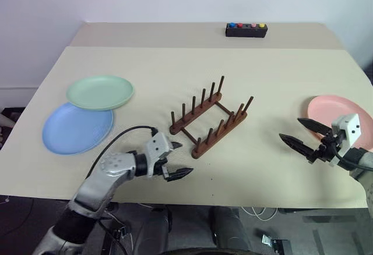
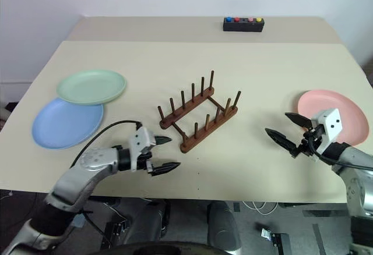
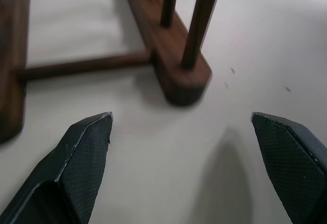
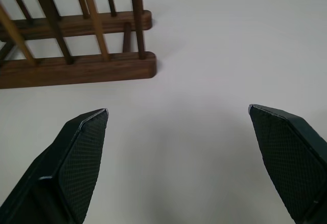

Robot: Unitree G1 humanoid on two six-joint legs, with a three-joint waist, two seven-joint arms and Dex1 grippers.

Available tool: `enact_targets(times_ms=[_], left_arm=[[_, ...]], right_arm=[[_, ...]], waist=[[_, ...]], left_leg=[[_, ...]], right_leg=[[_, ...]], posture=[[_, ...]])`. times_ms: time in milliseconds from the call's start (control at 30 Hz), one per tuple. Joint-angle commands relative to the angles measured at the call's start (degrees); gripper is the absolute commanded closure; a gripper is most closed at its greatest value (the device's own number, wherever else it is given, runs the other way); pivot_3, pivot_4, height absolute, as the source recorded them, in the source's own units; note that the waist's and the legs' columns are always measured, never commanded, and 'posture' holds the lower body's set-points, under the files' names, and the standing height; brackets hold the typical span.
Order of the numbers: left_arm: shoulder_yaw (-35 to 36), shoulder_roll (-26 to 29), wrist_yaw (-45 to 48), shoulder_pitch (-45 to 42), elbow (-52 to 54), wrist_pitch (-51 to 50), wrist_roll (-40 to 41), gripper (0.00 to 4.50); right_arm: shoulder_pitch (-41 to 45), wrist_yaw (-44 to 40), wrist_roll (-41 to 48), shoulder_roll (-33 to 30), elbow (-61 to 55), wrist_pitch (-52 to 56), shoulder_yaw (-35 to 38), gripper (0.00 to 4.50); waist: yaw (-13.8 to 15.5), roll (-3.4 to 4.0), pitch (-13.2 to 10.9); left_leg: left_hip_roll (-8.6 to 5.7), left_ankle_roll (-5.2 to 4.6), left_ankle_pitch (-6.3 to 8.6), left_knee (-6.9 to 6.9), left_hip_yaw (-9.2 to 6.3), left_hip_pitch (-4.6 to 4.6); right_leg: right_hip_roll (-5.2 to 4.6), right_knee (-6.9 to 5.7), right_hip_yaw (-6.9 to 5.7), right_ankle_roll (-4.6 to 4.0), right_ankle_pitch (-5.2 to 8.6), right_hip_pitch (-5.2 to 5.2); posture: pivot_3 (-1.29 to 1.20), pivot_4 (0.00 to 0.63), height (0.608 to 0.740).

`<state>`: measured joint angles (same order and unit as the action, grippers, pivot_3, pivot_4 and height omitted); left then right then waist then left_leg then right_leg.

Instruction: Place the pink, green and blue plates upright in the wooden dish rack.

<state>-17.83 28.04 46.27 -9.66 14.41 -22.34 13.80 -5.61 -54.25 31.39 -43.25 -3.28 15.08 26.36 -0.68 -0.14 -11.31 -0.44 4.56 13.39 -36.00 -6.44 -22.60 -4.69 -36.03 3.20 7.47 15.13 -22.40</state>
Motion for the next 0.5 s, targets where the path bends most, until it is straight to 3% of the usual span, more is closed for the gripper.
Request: enact_targets(times_ms=[33, 100, 200, 400, 500], left_arm=[[-3.0, -2.9, -1.6, -0.4, -3.3, 0.9, -2.7, 0.04], [-3.5, -3.9, -1.8, -0.2, -4.0, 1.7, -3.5, 0.04], [-1.9, -4.8, -2.2, 0.3, -4.9, 2.3, -3.0, 0.85], [0.0, -4.3, -2.3, -0.2, -6.5, 3.8, -3.7, 3.72], [0.9, -3.6, -1.7, -0.8, -7.1, 4.6, -3.7, 3.74]], right_arm=[[-1.9, 1.6, 2.0, 0.7, -5.0, 1.1, 2.8, 0.0], [-3.0, 2.3, 2.6, 1.0, -6.9, 1.8, 3.3, 0.0], [-3.8, 3.4, 3.1, 1.1, -8.9, 2.8, 3.6, 0.0], [-2.8, 3.8, 3.1, 1.6, -9.0, 3.0, 2.6, 0.0], [-2.2, 4.6, 2.6, 2.6, -9.5, 2.9, 1.2, 0.0]], waist=[[0.0, 0.02, 0.0], [0.1, 0.03, 0.0], [0.0, 0.05, 0.0], [0.0, 0.05, 0.1], [0.0, 0.04, 0.1]], left_leg=[[0.0, 0.0, 0.0, 0.01, 0.0, 0.02], [0.0, 0.0, 0.0, -0.01, 0.0, 0.02], [0.0, 0.0, 0.0, -0.01, -0.01, 0.03], [0.0, 0.0, 0.0, 0.02, -0.01, 0.04], [0.0, 0.0, 0.0, 0.01, -0.01, 0.04]], right_leg=[[0.0, 0.0, 0.0, 0.0, 0.0, 0.01], [0.0, -0.01, 0.0, 0.0, 0.0, 0.02], [0.0, 0.0, 0.0, 0.0, 0.01, 0.03], [0.0, 0.0, -0.01, 0.0, 0.01, 0.02], [0.0, 0.0, -0.01, 0.0, 0.01, 0.04]], posture=[[0.0, 0.15, 0.734], [0.0, 0.15, 0.734], [0.0, 0.15, 0.734], [0.0, 0.15, 0.734], [0.0, 0.15, 0.734]])
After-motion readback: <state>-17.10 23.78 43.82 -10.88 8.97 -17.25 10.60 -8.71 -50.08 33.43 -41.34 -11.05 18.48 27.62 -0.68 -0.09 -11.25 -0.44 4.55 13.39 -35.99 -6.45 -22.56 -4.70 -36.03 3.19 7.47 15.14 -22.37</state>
